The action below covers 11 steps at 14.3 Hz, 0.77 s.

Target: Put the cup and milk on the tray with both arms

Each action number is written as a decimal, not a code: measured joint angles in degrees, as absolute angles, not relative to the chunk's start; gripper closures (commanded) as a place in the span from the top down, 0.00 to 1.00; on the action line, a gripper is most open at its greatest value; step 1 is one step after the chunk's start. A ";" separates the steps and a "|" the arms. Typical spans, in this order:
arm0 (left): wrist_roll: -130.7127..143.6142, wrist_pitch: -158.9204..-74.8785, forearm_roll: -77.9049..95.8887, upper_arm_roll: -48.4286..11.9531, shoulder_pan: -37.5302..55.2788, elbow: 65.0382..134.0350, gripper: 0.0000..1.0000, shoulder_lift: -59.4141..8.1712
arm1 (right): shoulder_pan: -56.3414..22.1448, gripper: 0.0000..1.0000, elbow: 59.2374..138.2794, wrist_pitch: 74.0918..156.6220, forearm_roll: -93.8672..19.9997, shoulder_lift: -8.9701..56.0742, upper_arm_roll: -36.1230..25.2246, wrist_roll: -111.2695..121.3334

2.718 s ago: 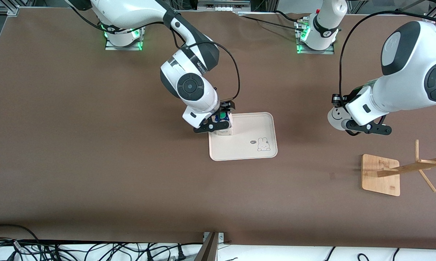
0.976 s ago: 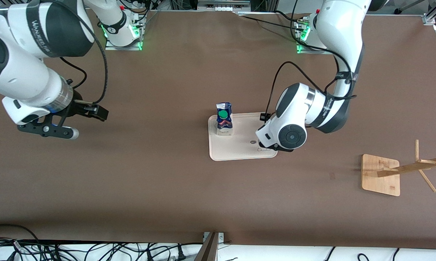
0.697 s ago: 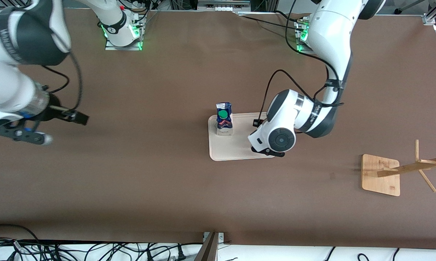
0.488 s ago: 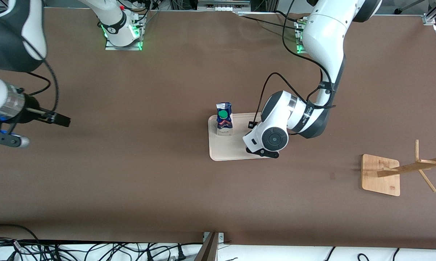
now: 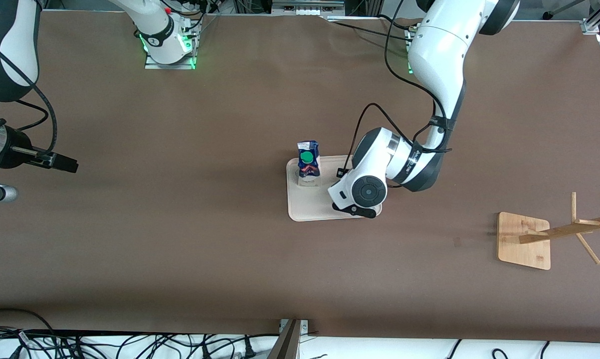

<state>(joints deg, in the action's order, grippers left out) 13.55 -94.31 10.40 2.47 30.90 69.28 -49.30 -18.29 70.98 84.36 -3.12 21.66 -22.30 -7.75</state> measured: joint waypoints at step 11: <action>13.65 -94.41 10.40 2.91 31.38 69.06 0.71 -49.53 | -17.99 1.00 69.59 84.43 -3.12 20.34 -24.37 -0.88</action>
<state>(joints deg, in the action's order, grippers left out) 13.65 -94.41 10.40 2.91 31.38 69.06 -49.53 -17.99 69.59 84.43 -3.12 20.34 -24.37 -0.88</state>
